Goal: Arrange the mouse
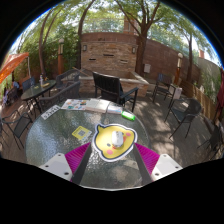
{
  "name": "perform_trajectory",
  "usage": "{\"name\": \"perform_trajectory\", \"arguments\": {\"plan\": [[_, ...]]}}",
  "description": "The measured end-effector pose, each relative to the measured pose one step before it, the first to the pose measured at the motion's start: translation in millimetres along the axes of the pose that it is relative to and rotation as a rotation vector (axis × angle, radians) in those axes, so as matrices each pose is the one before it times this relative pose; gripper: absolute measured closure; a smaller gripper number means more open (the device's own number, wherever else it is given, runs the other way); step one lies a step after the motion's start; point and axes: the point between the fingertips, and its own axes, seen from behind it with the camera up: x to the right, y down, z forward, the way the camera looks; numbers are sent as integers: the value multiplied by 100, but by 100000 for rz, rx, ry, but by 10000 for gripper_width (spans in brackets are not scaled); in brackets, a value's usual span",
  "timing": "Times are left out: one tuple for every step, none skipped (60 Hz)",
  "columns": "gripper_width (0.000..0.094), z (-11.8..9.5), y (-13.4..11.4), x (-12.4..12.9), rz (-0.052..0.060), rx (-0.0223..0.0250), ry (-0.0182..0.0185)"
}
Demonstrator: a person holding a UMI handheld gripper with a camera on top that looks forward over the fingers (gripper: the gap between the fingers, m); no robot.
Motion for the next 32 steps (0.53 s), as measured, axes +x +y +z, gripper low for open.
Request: {"name": "perform_trajectory", "arguments": {"plan": [[77,-768,151,-148,-78,459,-23],[80,-741,175,-163,-205,303,-20],[80,-688,180,-108,-270,220,66],[81,-655,178,-87,-238,161,190],[80,-616,179,-13,-185,114,235],[80,-416,314,-26,-52,197,94],[81,-550,234,-79,-111,11,164],[80,-562,191,-84,-36,85,123],[80,-491,146,-55,20,161,132],[80,-494,141,-67,79,173,88],[80,-499,147,-55,108,164,60],[80,-472,122,-62,108,113,19],[81,-436,110,-22,79,160,16],[81,-404,64,10,-49,239,112],[81,-409,73,35,-125,298,222],[83,-105,69,272,-232,221,193],[83,-314,57,31,-208,246,273],[84,-332,37,21,-218,267,265],[83,-284,31,31,-158,202,273],[81,-277,61,43,-13,62,155],[81,-235,62,-27,183,-50,-13],[79,55,83,58,152,220,-29],[82,-174,-29,12,12,306,76],[81,-188,-60,62,-171,469,205],[80,-139,-38,75,-248,512,339],[79,-127,-29,99,-222,329,416],[81,-158,28,104,-260,93,432],[80,67,122,38,-387,105,174],[79,-107,-36,14,-459,116,247],[77,-113,-97,23,-398,296,194],[80,-122,-40,13,-224,185,185],[80,-100,36,22,-45,-62,109]]}}
